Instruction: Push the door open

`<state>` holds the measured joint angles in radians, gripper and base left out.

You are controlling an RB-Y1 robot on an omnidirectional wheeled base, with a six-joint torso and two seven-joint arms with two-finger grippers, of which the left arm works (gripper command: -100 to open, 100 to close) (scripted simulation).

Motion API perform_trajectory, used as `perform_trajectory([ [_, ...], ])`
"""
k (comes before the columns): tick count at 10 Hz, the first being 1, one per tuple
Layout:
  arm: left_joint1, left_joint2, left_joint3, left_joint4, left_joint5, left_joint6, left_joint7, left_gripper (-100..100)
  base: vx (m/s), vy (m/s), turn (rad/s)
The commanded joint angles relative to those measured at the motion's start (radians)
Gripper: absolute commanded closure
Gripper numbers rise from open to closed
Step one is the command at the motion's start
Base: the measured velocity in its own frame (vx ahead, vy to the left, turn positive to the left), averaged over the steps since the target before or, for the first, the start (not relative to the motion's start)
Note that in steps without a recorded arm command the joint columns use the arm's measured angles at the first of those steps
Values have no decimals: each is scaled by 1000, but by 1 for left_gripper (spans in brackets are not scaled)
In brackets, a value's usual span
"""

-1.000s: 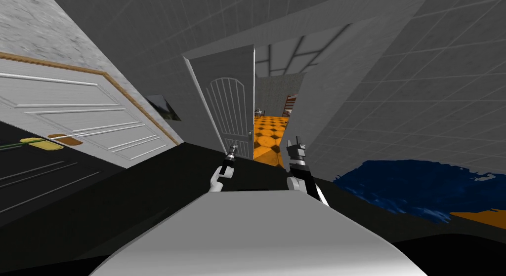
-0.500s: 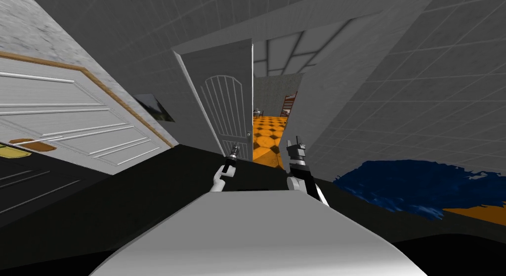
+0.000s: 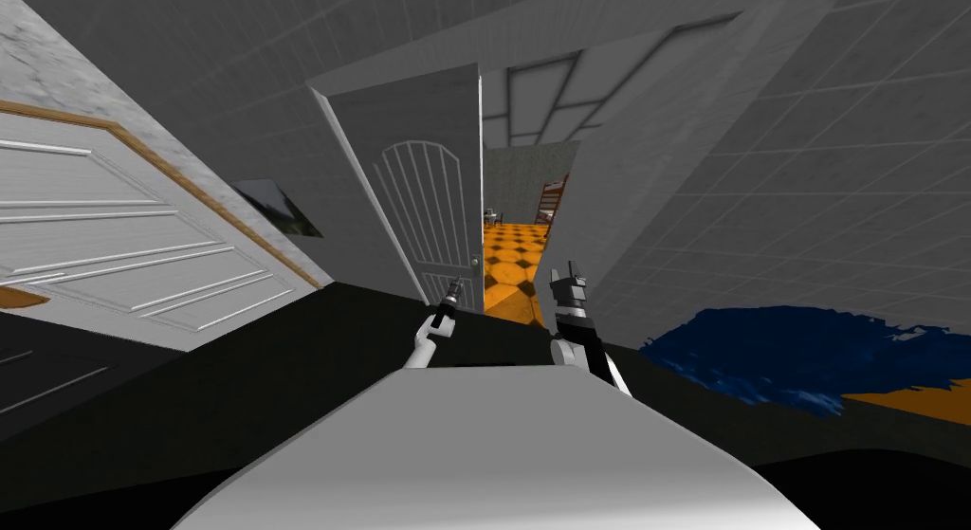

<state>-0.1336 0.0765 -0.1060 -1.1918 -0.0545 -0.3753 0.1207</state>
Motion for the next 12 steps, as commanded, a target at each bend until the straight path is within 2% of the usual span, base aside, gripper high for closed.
perform_trajectory([
  [1,-20,-5,-9,39,2,19,4,-100,148,19,-90],
  [5,-64,-14,-19,119,7,40,11,-100,118,21,-46],
  [6,-59,-14,-16,110,6,32,9,-100,60,11,-13],
  [12,-66,-7,0,136,9,20,2,-100,178,-37,-23],
])
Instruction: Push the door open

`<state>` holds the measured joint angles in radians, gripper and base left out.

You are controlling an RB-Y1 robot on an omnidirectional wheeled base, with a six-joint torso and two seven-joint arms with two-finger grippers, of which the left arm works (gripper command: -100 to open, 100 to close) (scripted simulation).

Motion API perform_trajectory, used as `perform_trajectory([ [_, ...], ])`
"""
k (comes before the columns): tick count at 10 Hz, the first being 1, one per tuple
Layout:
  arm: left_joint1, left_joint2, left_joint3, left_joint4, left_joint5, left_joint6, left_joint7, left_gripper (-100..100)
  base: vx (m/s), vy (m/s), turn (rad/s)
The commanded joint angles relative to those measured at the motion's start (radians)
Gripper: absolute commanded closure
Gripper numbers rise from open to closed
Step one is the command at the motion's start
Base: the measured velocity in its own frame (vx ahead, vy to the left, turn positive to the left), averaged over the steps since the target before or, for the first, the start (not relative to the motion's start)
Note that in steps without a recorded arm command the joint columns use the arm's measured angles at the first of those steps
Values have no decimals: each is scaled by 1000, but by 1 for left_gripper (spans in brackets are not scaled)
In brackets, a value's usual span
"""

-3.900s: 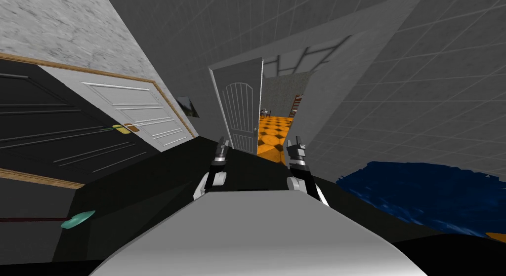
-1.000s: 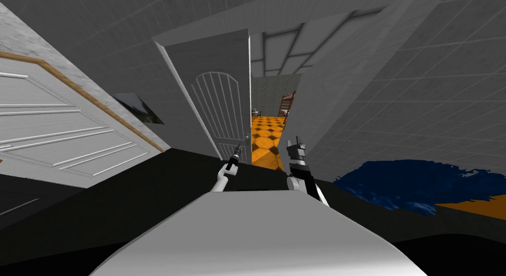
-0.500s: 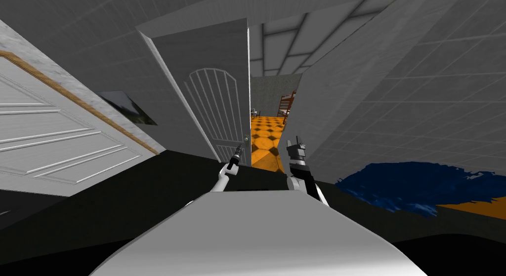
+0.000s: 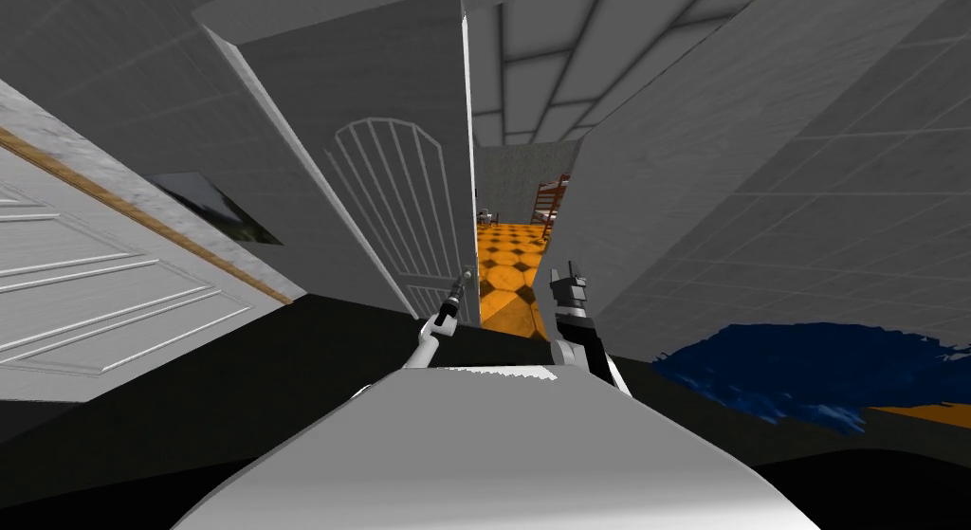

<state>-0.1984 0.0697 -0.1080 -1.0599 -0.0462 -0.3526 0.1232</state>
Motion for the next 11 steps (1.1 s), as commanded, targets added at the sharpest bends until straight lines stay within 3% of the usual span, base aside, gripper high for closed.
perform_trajectory([
  [1,-2,-1,5,8,1,-5,-2,-100,215,-31,-24],
  [6,-6,-11,13,19,2,-11,-5,-100,168,-31,-17],
  [7,-6,-11,13,19,2,-11,-5,100,-10,2,6],
  [11,-6,-11,13,19,2,-11,-5,100,-20,4,-2],
])
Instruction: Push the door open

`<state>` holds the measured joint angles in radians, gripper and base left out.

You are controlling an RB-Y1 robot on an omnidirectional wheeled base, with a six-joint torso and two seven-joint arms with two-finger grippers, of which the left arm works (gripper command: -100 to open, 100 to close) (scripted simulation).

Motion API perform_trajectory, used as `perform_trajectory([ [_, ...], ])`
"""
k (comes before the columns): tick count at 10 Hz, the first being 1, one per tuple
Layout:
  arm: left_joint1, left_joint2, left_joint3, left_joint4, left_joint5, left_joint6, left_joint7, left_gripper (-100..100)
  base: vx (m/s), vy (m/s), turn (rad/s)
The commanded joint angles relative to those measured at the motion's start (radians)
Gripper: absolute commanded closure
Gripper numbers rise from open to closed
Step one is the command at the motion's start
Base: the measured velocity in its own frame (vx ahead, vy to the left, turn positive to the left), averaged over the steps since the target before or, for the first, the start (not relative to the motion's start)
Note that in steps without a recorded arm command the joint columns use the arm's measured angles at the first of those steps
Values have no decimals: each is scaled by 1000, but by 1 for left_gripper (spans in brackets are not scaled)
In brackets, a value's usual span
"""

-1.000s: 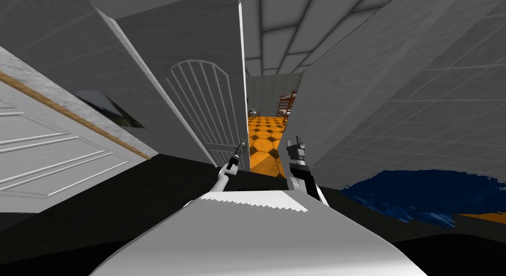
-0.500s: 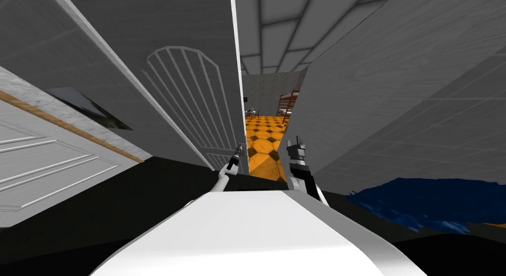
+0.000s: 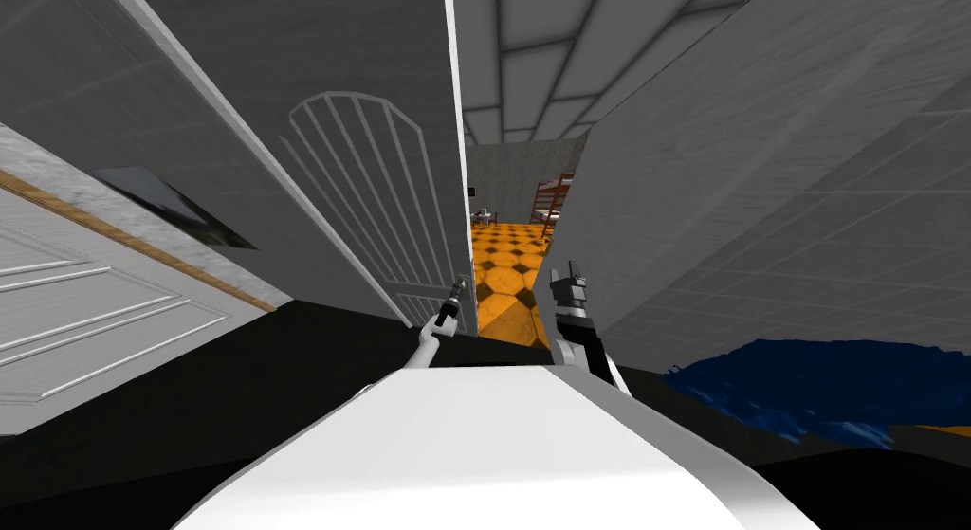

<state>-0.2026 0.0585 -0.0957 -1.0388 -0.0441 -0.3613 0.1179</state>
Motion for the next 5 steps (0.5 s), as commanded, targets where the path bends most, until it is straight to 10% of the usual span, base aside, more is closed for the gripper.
perform_trajectory([
  [1,-1,0,0,-2,0,-2,0,100,0,0,0],
  [5,-3,8,28,6,6,1,-7,100,137,-54,32],
])
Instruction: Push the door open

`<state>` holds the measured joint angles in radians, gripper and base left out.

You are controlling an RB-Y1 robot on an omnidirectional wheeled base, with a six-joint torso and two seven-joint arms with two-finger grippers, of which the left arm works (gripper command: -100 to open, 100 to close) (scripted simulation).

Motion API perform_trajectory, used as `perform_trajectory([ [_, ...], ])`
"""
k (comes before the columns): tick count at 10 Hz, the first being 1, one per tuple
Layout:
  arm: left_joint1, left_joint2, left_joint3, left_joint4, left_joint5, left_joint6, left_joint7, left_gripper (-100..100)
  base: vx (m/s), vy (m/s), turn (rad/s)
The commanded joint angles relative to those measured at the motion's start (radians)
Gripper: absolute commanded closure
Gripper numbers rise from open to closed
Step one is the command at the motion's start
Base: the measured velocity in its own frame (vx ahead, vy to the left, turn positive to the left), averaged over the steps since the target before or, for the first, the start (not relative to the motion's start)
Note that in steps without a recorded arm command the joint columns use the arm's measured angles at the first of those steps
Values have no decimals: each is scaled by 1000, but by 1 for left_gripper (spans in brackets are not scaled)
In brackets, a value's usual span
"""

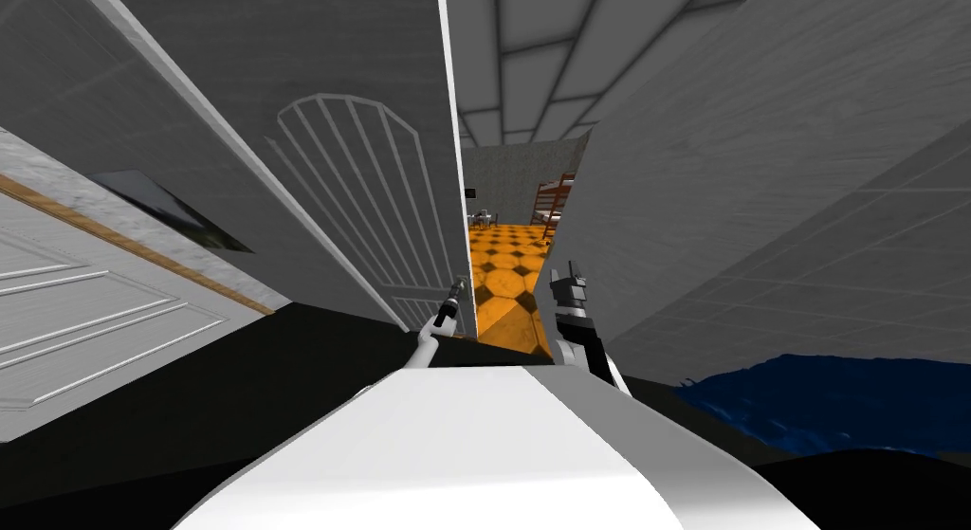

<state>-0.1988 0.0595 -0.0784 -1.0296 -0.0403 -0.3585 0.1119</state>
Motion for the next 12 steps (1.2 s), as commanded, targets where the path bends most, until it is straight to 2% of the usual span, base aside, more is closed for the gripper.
perform_trajectory([
  [1,-8,10,20,-1,4,-1,-4,100,188,-92,32],
  [5,-15,21,73,9,14,1,-19,100,200,-109,80],
  [8,-21,28,120,18,23,3,-32,100,188,-160,82],
  [12,-28,33,169,28,33,4,-45,100,148,-106,74],
])
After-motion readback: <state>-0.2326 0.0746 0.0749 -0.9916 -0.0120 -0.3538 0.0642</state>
